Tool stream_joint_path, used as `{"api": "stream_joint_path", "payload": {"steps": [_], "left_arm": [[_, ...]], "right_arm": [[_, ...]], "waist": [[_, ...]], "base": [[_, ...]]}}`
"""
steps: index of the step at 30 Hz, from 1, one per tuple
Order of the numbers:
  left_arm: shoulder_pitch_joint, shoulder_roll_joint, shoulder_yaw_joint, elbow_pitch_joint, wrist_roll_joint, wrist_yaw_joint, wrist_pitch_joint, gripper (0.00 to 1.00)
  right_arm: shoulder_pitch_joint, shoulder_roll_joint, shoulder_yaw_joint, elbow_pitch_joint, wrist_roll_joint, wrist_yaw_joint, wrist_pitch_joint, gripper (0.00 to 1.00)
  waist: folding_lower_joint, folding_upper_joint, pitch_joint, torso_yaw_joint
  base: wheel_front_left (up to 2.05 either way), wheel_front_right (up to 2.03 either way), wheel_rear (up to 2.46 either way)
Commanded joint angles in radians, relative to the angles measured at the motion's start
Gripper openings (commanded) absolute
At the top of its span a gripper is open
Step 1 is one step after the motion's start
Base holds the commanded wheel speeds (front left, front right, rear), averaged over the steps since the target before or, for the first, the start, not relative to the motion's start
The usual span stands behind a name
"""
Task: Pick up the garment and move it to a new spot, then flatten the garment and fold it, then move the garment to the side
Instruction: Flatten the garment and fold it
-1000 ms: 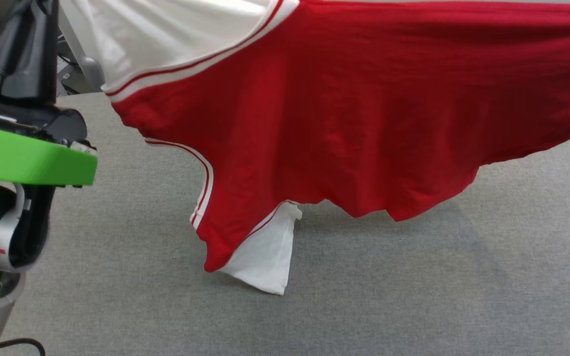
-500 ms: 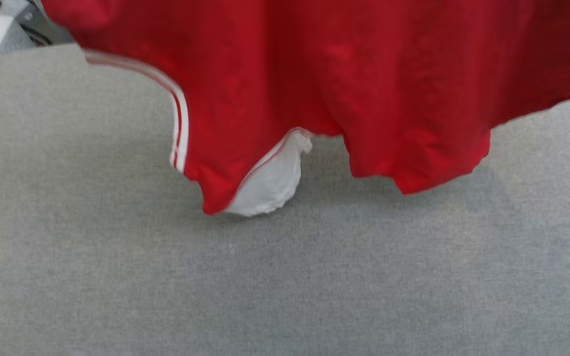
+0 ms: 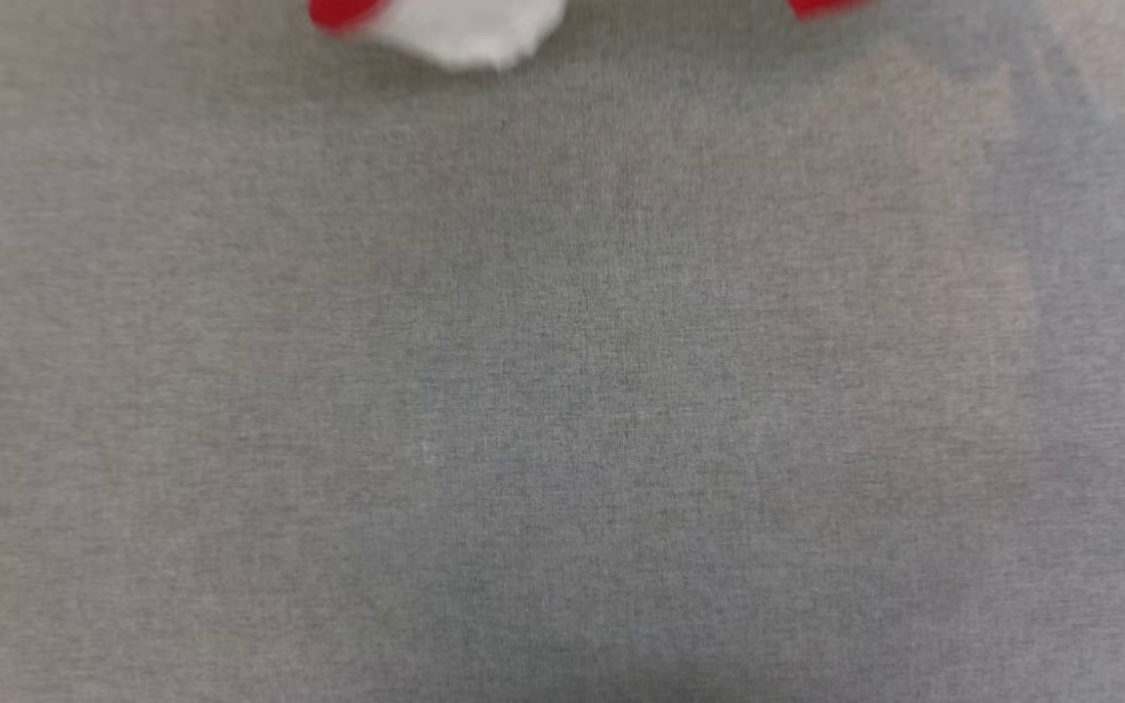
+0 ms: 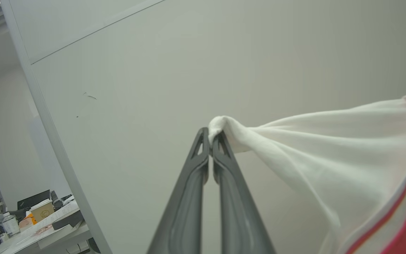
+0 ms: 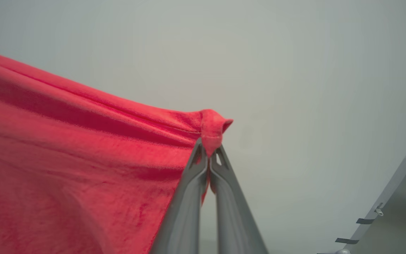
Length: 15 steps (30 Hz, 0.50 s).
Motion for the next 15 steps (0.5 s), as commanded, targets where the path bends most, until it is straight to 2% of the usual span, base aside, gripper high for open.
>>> {"api": "stream_joint_path", "payload": {"steps": [1, 5, 9, 15], "left_arm": [[-0.079, -0.013, 0.001, 0.062, 0.031, -0.003, -0.025, 0.00], [-0.282, -0.086, -0.020, 0.257, 0.098, 0.005, -0.110, 0.00], [-0.415, -0.133, -0.036, 0.457, 0.143, 0.013, -0.206, 0.00], [-0.460, -0.178, -0.073, 0.631, 0.162, -0.021, -0.342, 0.00]], "right_arm": [[-0.043, 0.010, -0.002, 0.049, -0.030, -0.002, -0.025, 0.00], [-0.184, 0.089, -0.021, 0.199, -0.094, -0.002, -0.098, 0.00], [-0.308, 0.142, -0.026, 0.340, -0.170, -0.002, -0.187, 0.00], [-0.394, 0.190, -0.039, 0.456, -0.210, -0.002, -0.316, 0.00]], "waist": [[-0.0003, 0.0000, 0.108, -0.015], [-0.0003, 0.0000, 0.152, -0.029], [-0.0003, 0.0000, 0.190, -0.038], [-0.0003, 0.0000, 0.235, -0.025]], "base": [[0.00, 0.00, 0.00], [0.00, 0.00, 0.00], [0.00, 0.00, 0.00], [0.00, 0.00, 0.00]]}}
